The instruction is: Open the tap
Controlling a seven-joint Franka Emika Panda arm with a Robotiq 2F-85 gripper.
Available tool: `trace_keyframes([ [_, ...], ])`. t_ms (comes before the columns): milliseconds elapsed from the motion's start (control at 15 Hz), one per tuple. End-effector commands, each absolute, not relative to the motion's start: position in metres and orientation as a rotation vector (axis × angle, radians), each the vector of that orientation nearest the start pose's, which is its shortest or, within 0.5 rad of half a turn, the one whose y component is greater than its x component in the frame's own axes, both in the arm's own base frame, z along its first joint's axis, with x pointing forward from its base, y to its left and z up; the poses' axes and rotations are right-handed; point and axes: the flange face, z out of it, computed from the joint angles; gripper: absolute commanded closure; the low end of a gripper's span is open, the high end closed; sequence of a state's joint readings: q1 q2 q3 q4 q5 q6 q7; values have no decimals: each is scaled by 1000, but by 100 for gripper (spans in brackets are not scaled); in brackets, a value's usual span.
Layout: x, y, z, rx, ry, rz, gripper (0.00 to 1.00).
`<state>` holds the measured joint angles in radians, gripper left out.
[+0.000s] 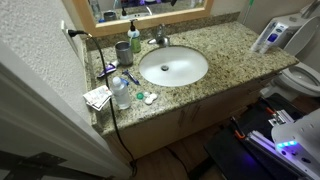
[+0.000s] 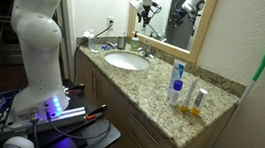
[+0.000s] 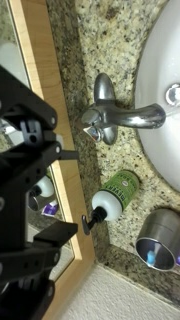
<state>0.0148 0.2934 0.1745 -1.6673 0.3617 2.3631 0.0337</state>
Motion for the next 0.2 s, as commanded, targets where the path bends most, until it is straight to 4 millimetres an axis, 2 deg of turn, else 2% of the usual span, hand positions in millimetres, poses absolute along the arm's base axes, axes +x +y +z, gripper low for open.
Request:
trace_keyframes([
  [0,610,116,522,-2836,-26,-414,2],
  [67,640,122,515,-2771,13,-460,21],
  [133,628,122,526,-2798,-10,-445,15],
])
